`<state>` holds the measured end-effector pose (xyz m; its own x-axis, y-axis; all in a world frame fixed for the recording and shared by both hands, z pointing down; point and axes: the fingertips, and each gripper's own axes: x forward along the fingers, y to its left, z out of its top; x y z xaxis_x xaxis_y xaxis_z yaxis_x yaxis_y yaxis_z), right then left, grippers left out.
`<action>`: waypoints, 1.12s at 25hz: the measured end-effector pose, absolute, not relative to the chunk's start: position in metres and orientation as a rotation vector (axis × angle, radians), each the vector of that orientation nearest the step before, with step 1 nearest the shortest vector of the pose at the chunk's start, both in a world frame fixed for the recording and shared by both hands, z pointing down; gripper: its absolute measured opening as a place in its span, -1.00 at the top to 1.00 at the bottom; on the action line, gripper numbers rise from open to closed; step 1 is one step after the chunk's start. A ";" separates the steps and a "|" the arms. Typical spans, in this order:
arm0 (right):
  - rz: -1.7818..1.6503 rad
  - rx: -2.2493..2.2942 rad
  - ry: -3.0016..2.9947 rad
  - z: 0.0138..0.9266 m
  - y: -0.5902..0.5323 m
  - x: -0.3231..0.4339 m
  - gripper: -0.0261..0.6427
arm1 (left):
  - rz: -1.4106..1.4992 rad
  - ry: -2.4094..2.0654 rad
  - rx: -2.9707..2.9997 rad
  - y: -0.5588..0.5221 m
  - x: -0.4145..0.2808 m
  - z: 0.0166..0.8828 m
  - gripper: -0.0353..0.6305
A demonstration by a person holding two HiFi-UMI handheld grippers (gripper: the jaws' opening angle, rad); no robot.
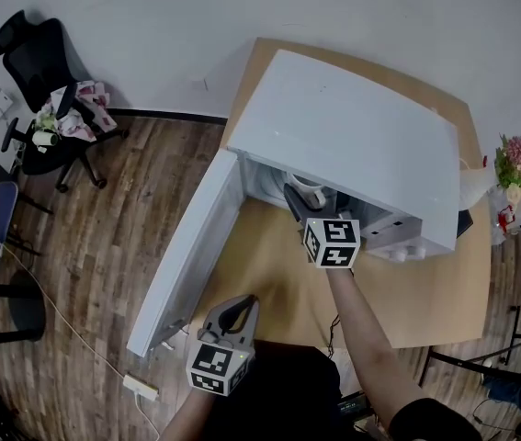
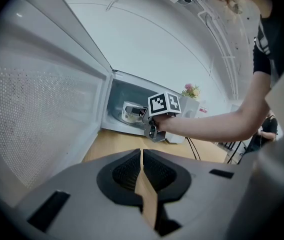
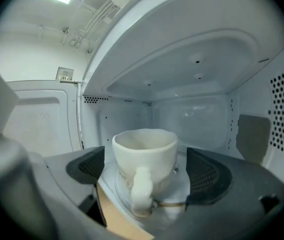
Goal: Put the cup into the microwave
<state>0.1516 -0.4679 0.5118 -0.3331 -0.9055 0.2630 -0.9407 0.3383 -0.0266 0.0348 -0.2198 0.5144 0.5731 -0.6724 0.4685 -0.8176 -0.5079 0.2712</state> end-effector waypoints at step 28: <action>0.377 1.774 -2.380 0.477 -0.357 0.160 -0.46 | 0.342 -1.089 2.482 -0.185 0.028 0.482 0.85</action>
